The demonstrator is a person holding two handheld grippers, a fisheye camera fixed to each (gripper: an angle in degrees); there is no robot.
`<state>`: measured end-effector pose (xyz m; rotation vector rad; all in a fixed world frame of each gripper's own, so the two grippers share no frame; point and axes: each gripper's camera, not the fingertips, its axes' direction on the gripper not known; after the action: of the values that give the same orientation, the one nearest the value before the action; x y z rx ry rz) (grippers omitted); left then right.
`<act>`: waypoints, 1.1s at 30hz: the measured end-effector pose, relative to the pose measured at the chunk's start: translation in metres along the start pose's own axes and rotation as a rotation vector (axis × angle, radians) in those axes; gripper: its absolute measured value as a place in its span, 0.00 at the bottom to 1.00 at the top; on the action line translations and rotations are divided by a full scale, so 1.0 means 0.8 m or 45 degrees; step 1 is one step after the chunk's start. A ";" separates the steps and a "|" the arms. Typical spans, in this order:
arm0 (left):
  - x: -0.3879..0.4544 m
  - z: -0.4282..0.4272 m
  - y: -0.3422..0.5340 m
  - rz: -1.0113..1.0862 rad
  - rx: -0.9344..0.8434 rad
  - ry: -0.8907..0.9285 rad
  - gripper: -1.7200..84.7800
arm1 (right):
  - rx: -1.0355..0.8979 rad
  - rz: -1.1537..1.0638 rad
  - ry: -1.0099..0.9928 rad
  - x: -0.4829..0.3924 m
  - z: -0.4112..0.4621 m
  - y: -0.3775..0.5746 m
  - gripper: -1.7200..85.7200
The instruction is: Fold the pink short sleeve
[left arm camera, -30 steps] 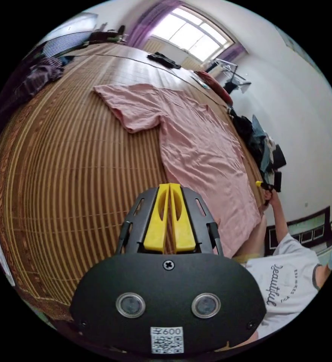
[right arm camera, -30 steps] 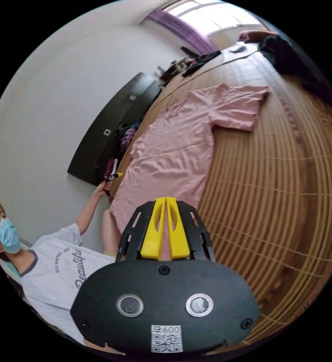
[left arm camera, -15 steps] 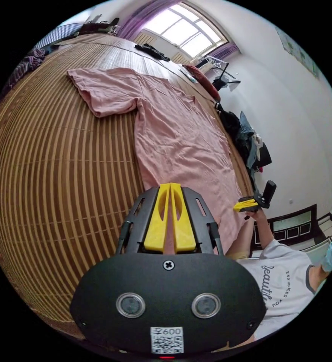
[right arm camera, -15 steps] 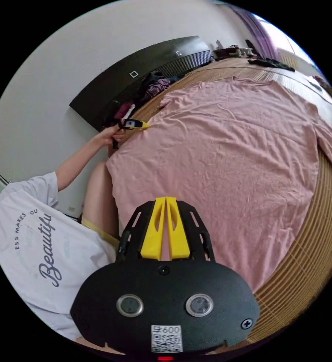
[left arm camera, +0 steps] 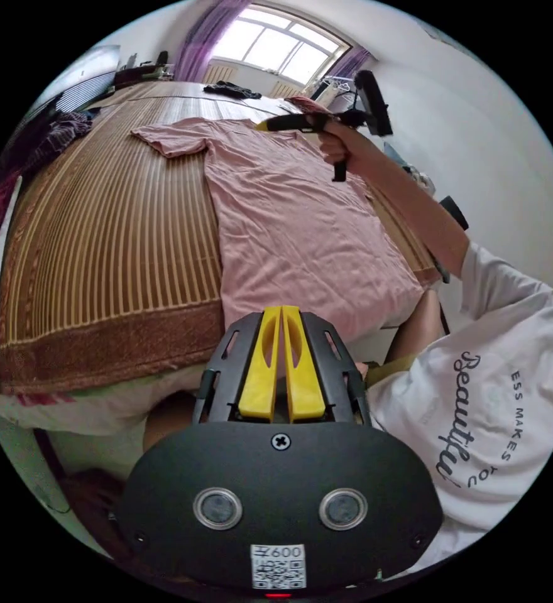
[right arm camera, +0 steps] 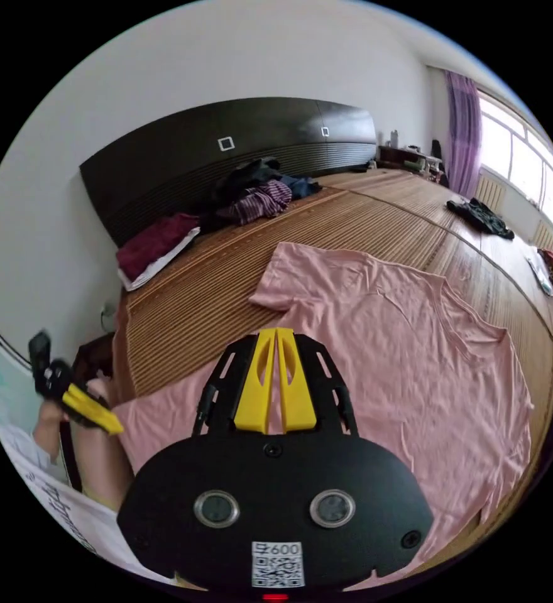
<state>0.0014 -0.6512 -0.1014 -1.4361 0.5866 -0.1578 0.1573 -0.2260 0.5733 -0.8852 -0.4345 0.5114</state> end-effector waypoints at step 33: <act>-0.079 0.387 0.077 0.034 -0.263 -0.326 0.02 | 0.180 -0.255 -0.035 0.135 0.001 0.307 0.01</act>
<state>0.0779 -0.3405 -0.1356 -1.6171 0.4192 0.1105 0.1843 -0.0327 0.3897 -0.6908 -0.4998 0.3659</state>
